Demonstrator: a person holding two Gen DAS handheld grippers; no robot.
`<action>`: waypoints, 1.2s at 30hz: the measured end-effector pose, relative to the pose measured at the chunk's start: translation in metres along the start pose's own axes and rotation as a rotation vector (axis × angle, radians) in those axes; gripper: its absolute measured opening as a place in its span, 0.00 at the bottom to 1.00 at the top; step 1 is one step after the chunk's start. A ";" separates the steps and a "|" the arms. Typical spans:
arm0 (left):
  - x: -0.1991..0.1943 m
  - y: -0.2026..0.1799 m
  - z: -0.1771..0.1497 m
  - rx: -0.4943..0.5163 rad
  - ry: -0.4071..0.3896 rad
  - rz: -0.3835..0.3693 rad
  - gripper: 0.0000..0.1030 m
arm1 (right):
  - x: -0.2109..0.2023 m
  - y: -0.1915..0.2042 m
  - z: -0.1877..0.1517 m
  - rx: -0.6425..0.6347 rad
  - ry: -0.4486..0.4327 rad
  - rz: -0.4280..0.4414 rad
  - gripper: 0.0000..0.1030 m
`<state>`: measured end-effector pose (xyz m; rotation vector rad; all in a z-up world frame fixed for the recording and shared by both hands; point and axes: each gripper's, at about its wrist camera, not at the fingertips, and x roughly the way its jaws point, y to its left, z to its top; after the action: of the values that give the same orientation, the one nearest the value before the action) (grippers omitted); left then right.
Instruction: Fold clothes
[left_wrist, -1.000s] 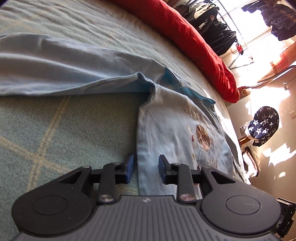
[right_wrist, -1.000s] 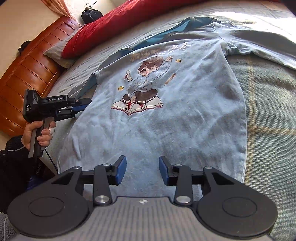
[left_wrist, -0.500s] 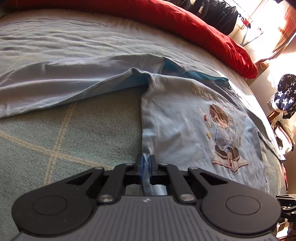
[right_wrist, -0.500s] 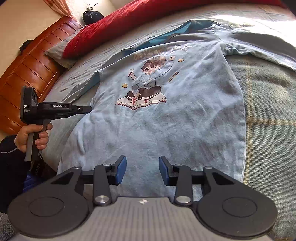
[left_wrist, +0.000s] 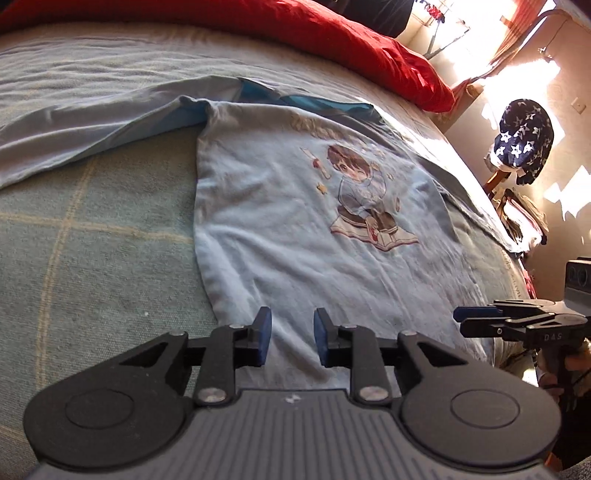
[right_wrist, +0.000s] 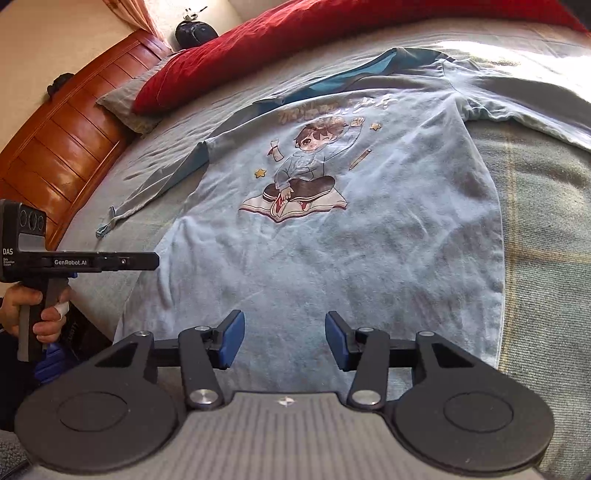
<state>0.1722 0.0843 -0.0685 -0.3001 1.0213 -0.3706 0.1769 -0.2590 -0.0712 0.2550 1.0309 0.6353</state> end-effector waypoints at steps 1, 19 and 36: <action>0.003 0.005 -0.006 -0.018 0.008 0.035 0.26 | 0.001 0.001 -0.002 -0.001 0.000 -0.003 0.51; 0.020 -0.001 0.016 0.054 -0.071 0.164 0.38 | 0.010 0.001 0.001 -0.064 -0.083 -0.130 0.59; -0.009 -0.017 -0.042 0.019 0.038 -0.015 0.48 | -0.002 -0.013 -0.021 0.017 -0.117 -0.089 0.66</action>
<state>0.1288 0.0697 -0.0753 -0.2851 1.0524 -0.4004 0.1626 -0.2727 -0.0863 0.2575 0.9299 0.5255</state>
